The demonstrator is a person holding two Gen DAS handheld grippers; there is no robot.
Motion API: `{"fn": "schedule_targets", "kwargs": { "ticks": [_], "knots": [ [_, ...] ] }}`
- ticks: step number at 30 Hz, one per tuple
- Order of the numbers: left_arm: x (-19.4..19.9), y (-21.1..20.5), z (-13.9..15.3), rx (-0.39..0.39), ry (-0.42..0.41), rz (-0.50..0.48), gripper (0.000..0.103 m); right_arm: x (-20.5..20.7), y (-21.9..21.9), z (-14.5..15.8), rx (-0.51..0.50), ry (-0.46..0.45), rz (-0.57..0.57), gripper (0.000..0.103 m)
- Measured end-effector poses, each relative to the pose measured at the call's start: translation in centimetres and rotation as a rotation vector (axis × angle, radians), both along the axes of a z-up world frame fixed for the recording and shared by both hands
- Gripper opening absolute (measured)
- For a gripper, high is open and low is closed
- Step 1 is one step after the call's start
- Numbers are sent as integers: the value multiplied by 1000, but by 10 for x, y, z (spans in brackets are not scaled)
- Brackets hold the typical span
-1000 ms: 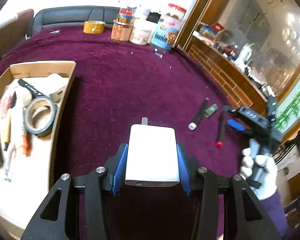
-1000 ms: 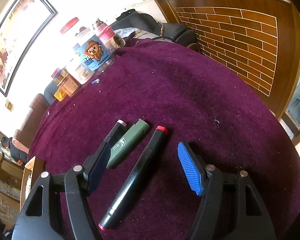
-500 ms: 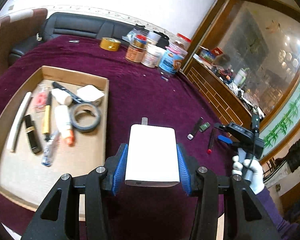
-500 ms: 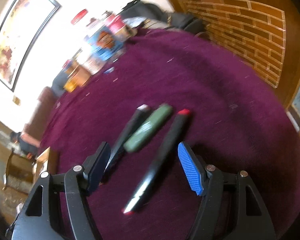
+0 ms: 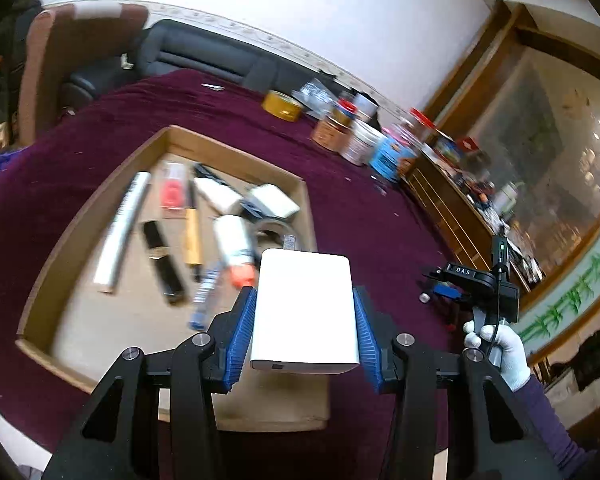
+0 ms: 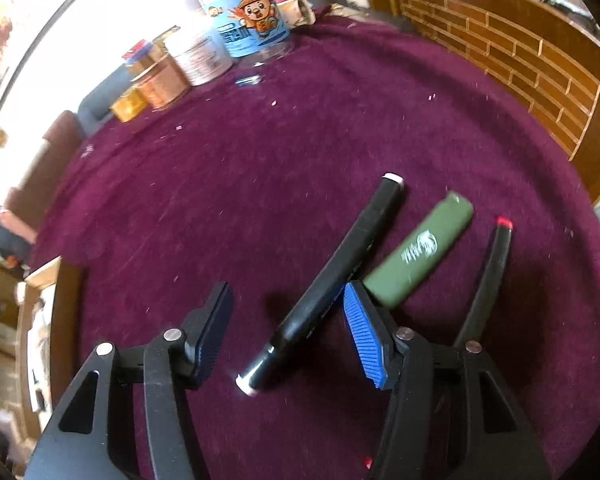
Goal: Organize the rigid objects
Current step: 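Carry the charger into the tray with the left tool while the right tool grasps a black marker, then release the charger in the tray with the left tool while the right tool sets the marker there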
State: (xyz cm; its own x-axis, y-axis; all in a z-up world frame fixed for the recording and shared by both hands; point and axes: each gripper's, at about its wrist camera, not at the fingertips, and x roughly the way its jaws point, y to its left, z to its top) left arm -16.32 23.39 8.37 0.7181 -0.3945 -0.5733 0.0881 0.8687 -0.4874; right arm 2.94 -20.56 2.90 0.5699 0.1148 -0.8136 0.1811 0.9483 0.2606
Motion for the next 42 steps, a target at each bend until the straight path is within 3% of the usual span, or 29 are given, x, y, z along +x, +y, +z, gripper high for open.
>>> {"fn": "schedule_targets", "kwargs": {
  "ticks": [1,3,6,11,17,25,28,32,37,42],
  "knots": [
    [-1,7,-2,-2,3,17,42,3,1,0,-26,2,-9,54],
    [-3,19,-5,-5,10,43,42,6,6,0,-102,4,-28,28],
    [-3,38,-12,2,31,86,42,4,0,-2,-102,1,-32,13],
    [0,58,-25,56,90,140,42,-4,-20,-2,43,-19,-30,12],
    [15,54,-42,142,182,150,42,-20,-13,14,132,-68,39,12],
    [41,37,-53,383,281,166,42,-41,33,39,268,-112,204,13],
    [49,34,-58,455,323,148,51,-49,58,44,298,-109,281,13],
    [44,44,-53,389,309,141,53,-56,101,44,340,-78,392,13],
    [16,64,-25,252,194,186,53,-61,158,36,386,-9,519,13],
    [-5,84,-15,161,144,242,54,-68,216,20,403,74,620,13]
  ]
}}
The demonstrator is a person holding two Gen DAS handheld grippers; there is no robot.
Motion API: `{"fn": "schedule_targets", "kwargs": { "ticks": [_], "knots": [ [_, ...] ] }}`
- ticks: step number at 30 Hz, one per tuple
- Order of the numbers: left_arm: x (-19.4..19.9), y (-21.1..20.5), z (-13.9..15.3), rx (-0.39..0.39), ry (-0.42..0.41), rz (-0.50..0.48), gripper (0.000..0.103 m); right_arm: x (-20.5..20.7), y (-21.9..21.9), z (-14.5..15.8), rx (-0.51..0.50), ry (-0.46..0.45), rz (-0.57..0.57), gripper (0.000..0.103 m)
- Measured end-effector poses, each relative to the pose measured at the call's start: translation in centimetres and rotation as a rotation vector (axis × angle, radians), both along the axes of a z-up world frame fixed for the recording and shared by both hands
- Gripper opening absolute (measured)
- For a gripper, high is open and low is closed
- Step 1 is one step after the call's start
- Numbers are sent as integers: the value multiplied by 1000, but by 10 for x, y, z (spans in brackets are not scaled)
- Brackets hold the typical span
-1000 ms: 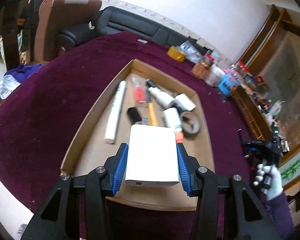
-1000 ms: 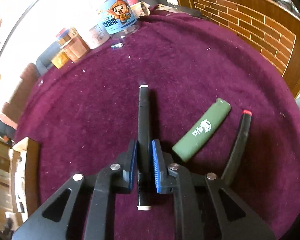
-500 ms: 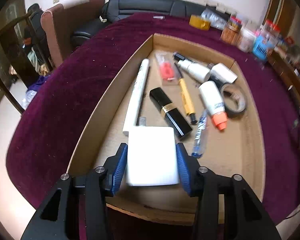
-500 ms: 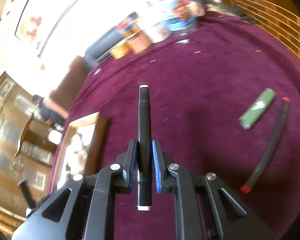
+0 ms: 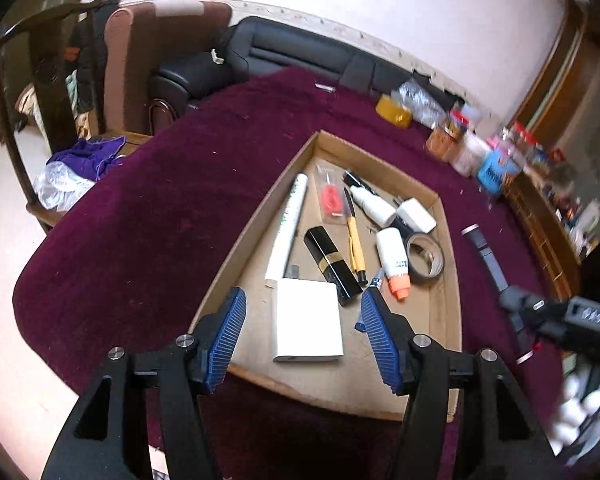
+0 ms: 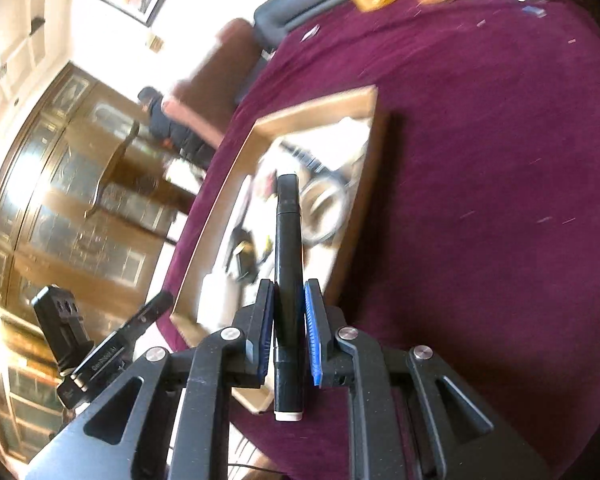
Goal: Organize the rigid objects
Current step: 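Release the charger in the tray with the left tool while the right tool sets the marker there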
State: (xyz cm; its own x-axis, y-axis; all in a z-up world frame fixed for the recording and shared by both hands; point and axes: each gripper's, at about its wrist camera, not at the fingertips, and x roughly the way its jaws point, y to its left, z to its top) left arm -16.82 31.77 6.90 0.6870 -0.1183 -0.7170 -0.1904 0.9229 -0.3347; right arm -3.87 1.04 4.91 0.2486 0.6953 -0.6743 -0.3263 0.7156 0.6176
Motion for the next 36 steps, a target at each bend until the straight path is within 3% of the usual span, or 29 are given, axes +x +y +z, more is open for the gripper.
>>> {"fn": "schedule_targets", "kwargs": {
  "ticks": [6,14,20,23,25,27,30,32,36],
  "knots": [
    [-1,6,-2,-51,-22,10,54,-3,43,-25,-67,57,3,13],
    [-4,11,-8,-87,-32,-13,54,-9,68,-28,-200,15,-7,15],
    [-7,17,-12,-114,-39,-8,54,-9,62,-22,-212,-30,-7,18],
    [-7,19,-14,-121,-38,-3,54,-8,55,-18,-217,-64,-33,27],
    [-8,19,-14,-117,-40,3,54,-10,48,-16,-194,-81,-44,27],
    [-10,18,-12,-85,-48,12,55,-12,41,-11,-191,-116,-60,27],
    [-15,6,-3,35,-78,36,55,-18,29,-3,-199,-181,-85,27],
    [-17,-6,4,113,-104,43,61,-21,20,3,-213,-225,-106,28],
    [-21,-34,16,254,-162,24,64,-26,-3,11,-226,-291,-167,50]
  ]
}}
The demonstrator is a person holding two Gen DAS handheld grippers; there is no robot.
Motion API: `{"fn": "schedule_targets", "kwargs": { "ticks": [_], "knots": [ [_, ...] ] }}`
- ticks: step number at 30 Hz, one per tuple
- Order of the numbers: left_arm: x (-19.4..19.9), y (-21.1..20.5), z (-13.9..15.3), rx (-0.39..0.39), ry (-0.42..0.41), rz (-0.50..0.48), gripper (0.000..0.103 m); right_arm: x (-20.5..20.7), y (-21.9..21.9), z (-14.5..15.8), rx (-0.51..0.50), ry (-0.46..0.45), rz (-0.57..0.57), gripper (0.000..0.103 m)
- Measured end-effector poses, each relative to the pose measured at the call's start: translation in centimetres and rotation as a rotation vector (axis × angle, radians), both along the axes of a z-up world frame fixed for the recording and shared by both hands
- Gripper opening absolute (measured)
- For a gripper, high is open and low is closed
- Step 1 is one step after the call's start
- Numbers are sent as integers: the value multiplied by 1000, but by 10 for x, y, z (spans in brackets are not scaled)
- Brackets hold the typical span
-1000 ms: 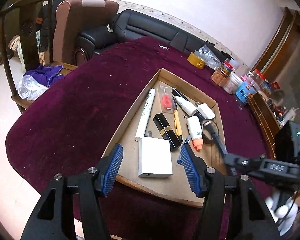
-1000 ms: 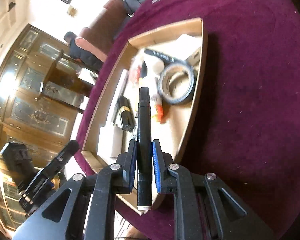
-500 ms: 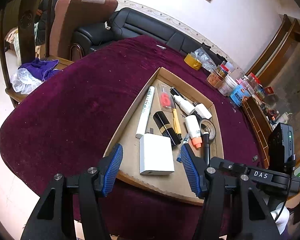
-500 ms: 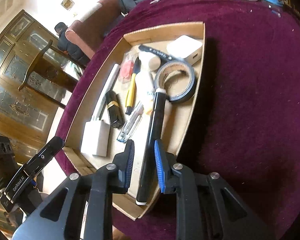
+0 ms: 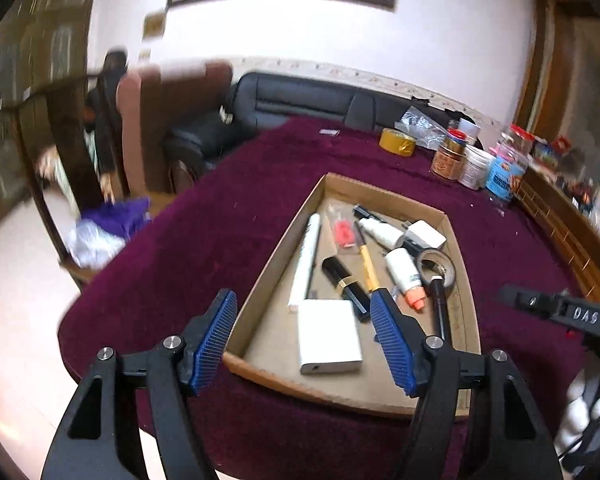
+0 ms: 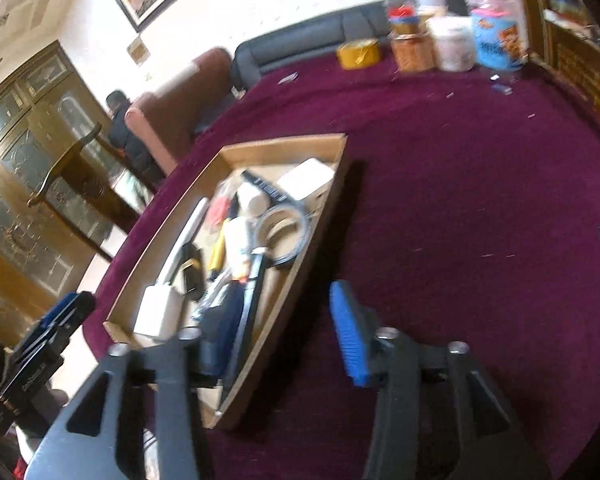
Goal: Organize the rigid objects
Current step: 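Release the charger in the tray with the left tool while the right tool sets the marker there, then move both open tools back toward the green lighter and red-tipped marker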
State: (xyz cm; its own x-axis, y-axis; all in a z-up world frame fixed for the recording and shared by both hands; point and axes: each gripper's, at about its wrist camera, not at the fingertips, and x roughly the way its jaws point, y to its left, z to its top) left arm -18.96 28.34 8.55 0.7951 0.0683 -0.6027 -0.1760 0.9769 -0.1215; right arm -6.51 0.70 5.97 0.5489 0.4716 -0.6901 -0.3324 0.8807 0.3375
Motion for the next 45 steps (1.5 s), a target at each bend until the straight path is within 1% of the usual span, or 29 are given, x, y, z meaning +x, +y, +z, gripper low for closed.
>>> {"fn": "schedule_targets", "kwargs": {
  "ticks": [4,7,8,13,20,25,30,36,41,45],
  "knots": [
    [-2,-32,10,82,-38,-41,67,-1,-31,1,15,-25,-62,50],
    [1,-63,13,164,-19,-76,67,0,-55,-2,40,-18,-112,50],
    [3,-71,12,179,-9,-89,67,0,-63,-3,48,-17,-129,50],
    [9,-111,5,221,62,-158,67,-2,-107,-5,81,-20,-208,50],
    [10,-171,3,298,116,-250,66,-7,-170,-7,135,-15,-312,50],
    [12,-201,0,332,149,-301,66,-9,-198,-11,158,-5,-362,50],
    [15,-218,-4,338,190,-321,66,-9,-218,-16,171,5,-399,50],
    [19,-223,-10,333,229,-331,66,-7,-246,-14,180,4,-455,50],
    [20,-224,-13,323,242,-344,66,8,-279,-5,135,12,-531,50],
    [19,-222,-14,297,249,-358,66,29,-312,-2,112,50,-594,50]
  ]
}}
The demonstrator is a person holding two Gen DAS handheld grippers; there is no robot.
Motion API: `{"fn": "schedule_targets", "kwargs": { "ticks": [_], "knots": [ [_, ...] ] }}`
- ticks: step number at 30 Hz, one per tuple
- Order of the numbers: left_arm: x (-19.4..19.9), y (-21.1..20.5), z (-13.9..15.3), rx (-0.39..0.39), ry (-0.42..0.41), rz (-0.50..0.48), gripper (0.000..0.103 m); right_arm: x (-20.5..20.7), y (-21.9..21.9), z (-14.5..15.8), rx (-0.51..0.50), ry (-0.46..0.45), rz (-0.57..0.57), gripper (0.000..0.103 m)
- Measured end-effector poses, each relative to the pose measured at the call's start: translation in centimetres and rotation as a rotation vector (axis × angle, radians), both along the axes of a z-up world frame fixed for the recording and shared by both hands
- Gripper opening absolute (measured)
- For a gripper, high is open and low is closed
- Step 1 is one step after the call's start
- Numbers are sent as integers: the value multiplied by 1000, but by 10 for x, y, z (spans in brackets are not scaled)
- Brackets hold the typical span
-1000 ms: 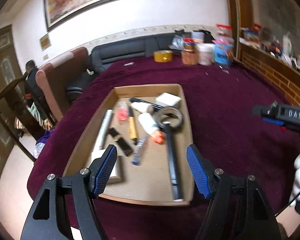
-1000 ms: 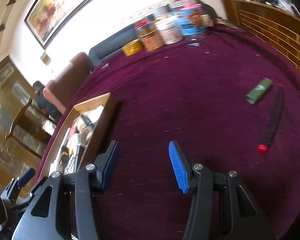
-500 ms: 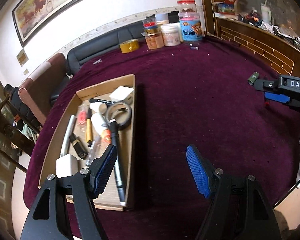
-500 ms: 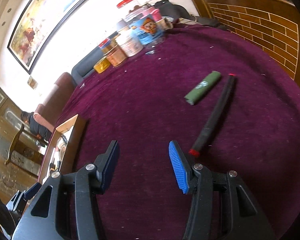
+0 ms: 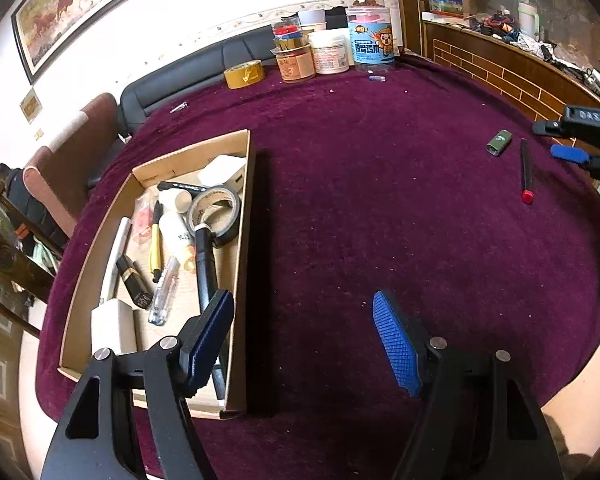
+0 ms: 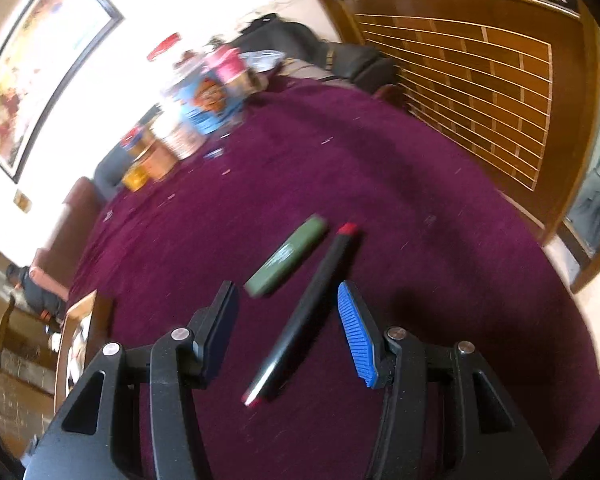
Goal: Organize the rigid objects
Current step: 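Move both open tools back toward the green lighter and red-tipped marker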
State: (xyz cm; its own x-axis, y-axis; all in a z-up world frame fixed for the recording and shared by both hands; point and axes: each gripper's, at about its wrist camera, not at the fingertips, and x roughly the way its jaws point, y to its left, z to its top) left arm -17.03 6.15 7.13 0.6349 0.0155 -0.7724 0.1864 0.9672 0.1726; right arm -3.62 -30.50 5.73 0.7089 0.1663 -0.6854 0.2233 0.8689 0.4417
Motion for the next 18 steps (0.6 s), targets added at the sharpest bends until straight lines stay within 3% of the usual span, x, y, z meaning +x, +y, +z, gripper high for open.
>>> {"fn": "schedule_targets", "kwargs": {
  "ticks": [4,9,13,16,18],
  "knots": [
    [-2,1,0,-25,6,-7,66,27,-22,-1,-13,58,-40,50],
    [-4,2,0,-34,7,-10,66,66,-14,-15,-14,145,-12,50],
    [-6,3,0,-40,11,-11,66,99,10,-17,-180,177,32,50],
    [-9,6,0,-43,11,-10,66,116,40,-23,-336,251,116,51],
    [-8,9,-1,-50,15,-4,66,113,53,-24,-330,252,169,42]
  ]
}}
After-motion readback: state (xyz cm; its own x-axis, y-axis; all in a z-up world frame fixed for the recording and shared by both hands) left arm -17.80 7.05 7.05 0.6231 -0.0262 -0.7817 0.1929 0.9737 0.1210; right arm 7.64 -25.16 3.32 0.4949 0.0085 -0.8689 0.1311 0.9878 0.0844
